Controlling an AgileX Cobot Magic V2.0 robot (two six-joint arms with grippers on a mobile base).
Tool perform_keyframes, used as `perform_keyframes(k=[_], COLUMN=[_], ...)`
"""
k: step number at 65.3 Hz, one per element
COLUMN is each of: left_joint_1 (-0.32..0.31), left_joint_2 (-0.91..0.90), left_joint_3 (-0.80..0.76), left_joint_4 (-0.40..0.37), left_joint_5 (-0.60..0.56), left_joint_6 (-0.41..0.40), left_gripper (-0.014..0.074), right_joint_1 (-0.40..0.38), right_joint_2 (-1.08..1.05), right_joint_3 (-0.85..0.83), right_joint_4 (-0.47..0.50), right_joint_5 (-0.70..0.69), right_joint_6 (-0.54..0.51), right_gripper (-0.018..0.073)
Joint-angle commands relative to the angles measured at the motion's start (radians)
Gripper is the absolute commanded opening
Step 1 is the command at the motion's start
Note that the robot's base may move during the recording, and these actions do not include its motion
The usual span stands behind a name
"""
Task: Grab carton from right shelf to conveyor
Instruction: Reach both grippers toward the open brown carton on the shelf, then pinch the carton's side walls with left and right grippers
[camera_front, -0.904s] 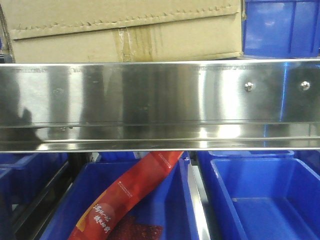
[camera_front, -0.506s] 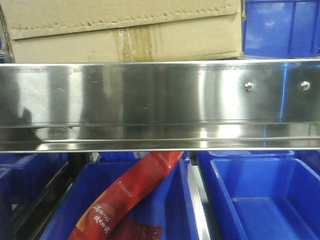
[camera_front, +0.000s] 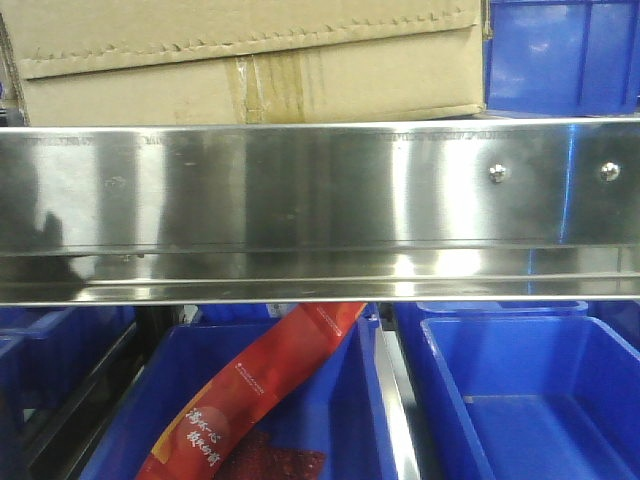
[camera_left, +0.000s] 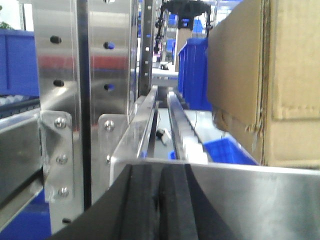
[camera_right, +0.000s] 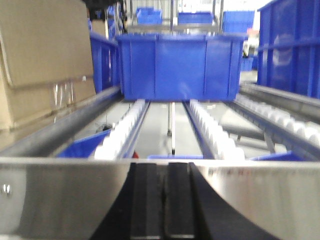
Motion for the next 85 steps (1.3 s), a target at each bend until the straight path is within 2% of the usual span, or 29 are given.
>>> perform_keyframes(k=[1,5,9,16,20,27,32,39,47,56,69,76,85], left_joint_1=[-0.001,-0.001,-0.001,-0.001,-0.001,-0.001,-0.001,-0.001,-0.010,-0.091,-0.199,-0.208,-0.208], left_joint_2=[-0.004,-0.004,-0.004,-0.004,0.016,0.087,0.149,0.233,0.339,0.467,0.739,0.888,1.061], left_joint_3=[-0.003,-0.012,-0.063,-0.214,-0.305,-0.438,-0.522,-0.585,-0.664,-0.801,-1.097,-1.271,-1.454], left_joint_4=[-0.009,-0.002,0.005,0.032,0.039,0.036,0.029,0.029,0.026,0.016,-0.007,-0.041,-0.043], left_joint_5=[-0.080,-0.091,-0.049,0.127,0.237,0.348,0.356,0.356,0.379,0.456,0.693,0.803,0.922], left_joint_6=[0.002,0.002,0.002,0.002,0.002,0.002,0.002,0.002,0.002,0.002,0.002,0.002,-0.025], left_gripper=[0.0011,0.0011,0.0013,0.0064,0.0136,0.0268,0.0337,0.0376,0.0384,0.0384,0.0384,0.0384,0.0384], right_joint_1=[-0.005,-0.005,-0.005,-0.005,-0.003,0.001,0.001,0.001,0.006,0.038,0.157,0.236,0.286], right_joint_2=[-0.004,-0.004,-0.004,-0.004,0.032,0.108,0.174,0.258,0.337,0.458,0.706,0.860,1.059], right_joint_3=[-0.002,-0.032,-0.105,-0.285,-0.383,-0.509,-0.571,-0.596,-0.652,-0.792,-1.095,-1.272,-1.517], right_joint_4=[0.036,0.054,0.054,0.054,0.054,0.056,0.056,0.056,0.075,0.118,0.134,0.134,0.116], right_joint_5=[-0.112,-0.101,-0.009,0.200,0.303,0.376,0.380,0.359,0.352,0.409,0.598,0.708,0.882], right_joint_6=[-0.008,-0.008,-0.008,-0.008,-0.008,-0.008,-0.008,-0.008,-0.008,-0.008,-0.008,-0.008,-0.008], right_gripper=[-0.0070,-0.0070,-0.0070,-0.0063,-0.0009,0.0190,0.0393,0.0570,0.0558,0.0558,0.0558,0.0558,0.0558])
